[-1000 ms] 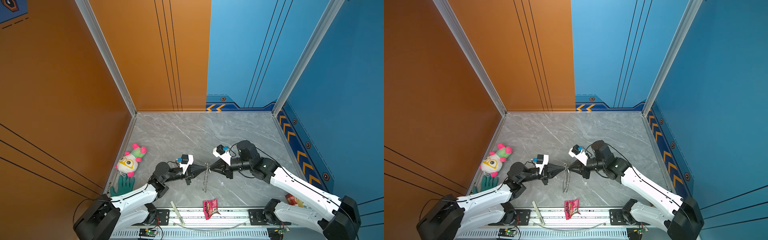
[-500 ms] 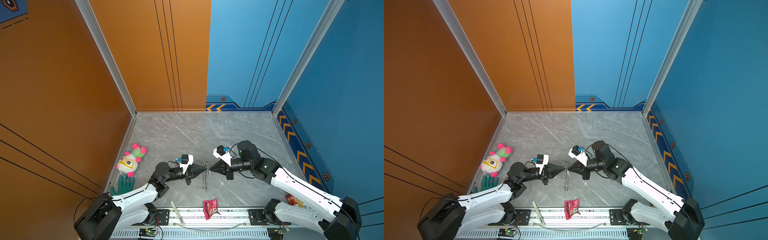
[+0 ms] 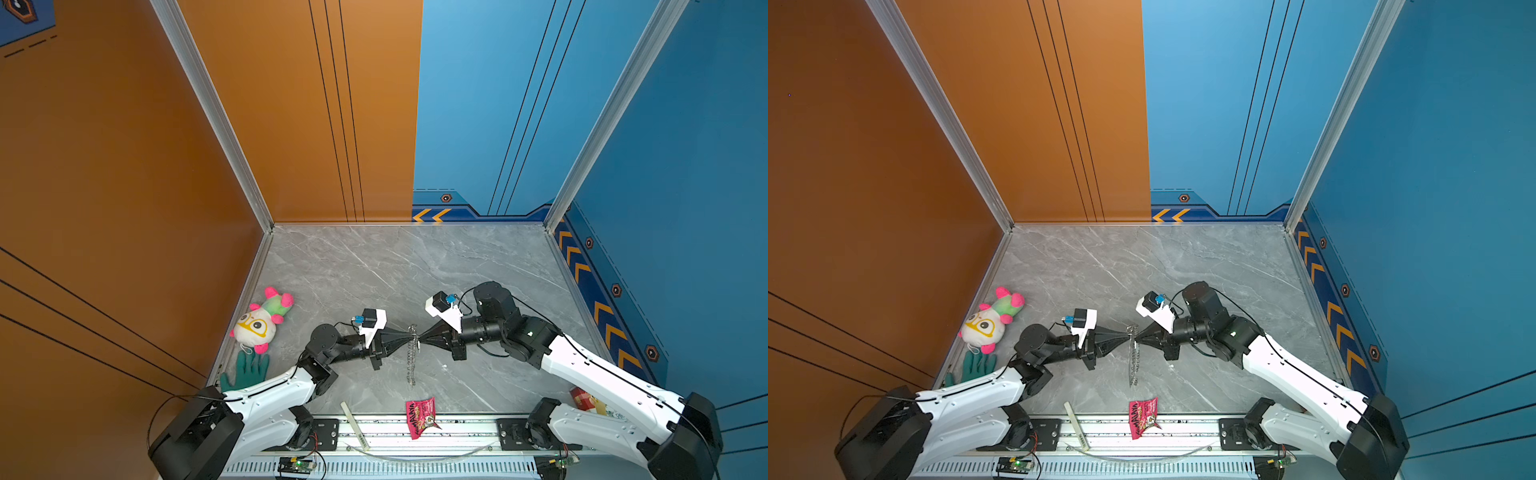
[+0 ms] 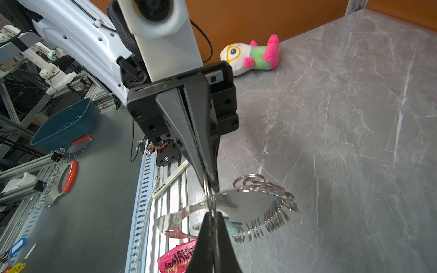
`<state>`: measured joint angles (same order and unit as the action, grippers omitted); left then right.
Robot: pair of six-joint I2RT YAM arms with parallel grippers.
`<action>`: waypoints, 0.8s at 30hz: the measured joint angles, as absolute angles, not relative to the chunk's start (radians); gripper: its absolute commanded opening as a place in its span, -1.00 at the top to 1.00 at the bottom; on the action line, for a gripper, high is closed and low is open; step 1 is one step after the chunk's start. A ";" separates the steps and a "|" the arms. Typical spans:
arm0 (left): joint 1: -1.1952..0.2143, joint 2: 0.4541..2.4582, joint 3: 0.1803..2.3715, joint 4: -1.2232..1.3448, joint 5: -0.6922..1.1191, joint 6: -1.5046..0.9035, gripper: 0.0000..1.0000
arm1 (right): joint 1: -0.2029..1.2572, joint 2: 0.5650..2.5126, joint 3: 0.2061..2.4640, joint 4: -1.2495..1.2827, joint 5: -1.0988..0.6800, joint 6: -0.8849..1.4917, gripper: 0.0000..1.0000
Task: Attach keys to a key ring
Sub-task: Insert the key into the keyring.
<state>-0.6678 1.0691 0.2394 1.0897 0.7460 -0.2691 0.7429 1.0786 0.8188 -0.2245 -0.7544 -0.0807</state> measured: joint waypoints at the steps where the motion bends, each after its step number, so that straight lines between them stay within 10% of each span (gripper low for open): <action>1: -0.667 1.069 0.237 1.090 0.746 -0.271 1.00 | 0.745 1.081 0.819 -0.225 -0.751 -0.081 1.00; 24: -0.638 1.170 0.196 1.256 0.746 -0.373 1.00 | 0.773 1.152 0.820 -0.191 -0.702 -0.077 1.00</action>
<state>-0.6384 1.1702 0.1963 1.2564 0.7456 -0.3729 0.7734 1.1522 0.8200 -0.1909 -0.7025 -0.0772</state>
